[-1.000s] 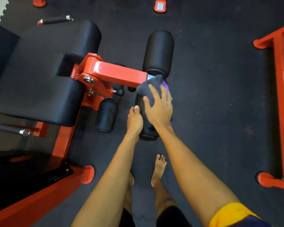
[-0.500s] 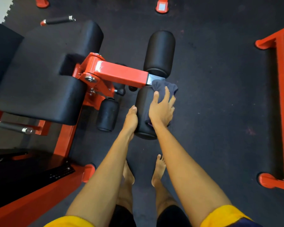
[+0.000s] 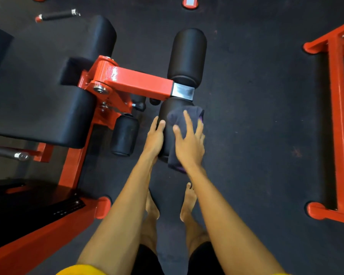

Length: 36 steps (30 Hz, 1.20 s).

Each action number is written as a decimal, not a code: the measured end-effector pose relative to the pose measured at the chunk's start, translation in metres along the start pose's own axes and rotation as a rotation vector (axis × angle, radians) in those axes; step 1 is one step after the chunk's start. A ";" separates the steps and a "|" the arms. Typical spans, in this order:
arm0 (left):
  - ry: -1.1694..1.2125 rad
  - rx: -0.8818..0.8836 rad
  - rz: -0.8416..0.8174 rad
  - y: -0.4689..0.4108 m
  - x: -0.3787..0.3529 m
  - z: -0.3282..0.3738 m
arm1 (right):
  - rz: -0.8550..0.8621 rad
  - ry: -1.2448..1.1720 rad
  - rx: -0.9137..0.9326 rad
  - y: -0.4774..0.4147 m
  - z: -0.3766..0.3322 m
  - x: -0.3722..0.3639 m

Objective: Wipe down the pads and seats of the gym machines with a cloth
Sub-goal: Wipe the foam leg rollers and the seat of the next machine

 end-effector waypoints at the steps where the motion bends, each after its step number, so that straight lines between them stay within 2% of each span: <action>1: -0.062 -0.027 0.000 0.001 -0.002 -0.001 | -0.033 -0.017 -0.037 -0.020 -0.010 0.003; 5: -0.267 -0.056 0.020 0.010 -0.003 0.001 | -0.026 -0.009 -0.063 -0.050 -0.028 0.005; 8: -0.220 -0.096 0.010 0.006 0.001 0.010 | 0.018 0.065 0.073 -0.012 -0.019 0.000; 9: -0.138 -0.077 -0.011 -0.001 0.002 0.006 | 0.019 0.103 0.135 0.006 -0.015 -0.003; 11: 0.035 0.088 -0.045 -0.015 0.005 -0.011 | 0.005 0.166 0.224 0.037 -0.003 -0.006; 14: 0.052 0.272 -0.058 -0.016 0.005 -0.023 | -0.050 0.208 0.254 0.061 0.018 -0.012; 20: 0.009 0.108 0.016 -0.007 -0.006 -0.003 | 0.022 0.149 0.136 0.004 -0.014 -0.007; 24: -0.464 -0.078 0.024 0.010 -0.005 0.014 | -0.035 0.042 0.054 -0.049 -0.027 0.003; 28: -0.389 -0.190 0.038 0.009 0.002 0.009 | 0.018 0.033 0.080 -0.023 -0.021 0.002; 29: -0.317 -0.160 0.035 0.001 0.004 0.005 | 0.036 0.067 0.120 -0.006 -0.015 0.000; 33: 0.081 0.223 -0.056 -0.030 0.004 -0.034 | 0.050 0.170 0.247 0.062 0.014 -0.011; 35: 0.085 0.311 -0.066 -0.035 0.004 -0.044 | 0.040 0.196 0.260 0.068 0.018 -0.014; 36: 0.041 0.291 -0.077 -0.033 0.001 -0.039 | 0.040 0.187 0.251 0.061 0.016 -0.012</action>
Point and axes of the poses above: each hand's wrist, its own y-axis away from the middle knuckle, its own x-axis out of the back of the hand, z = x × y, the point moved 8 cm from there along -y, towards the middle knuckle, and after that the axes turned 7 degrees about -x, right-handed, at the moved point
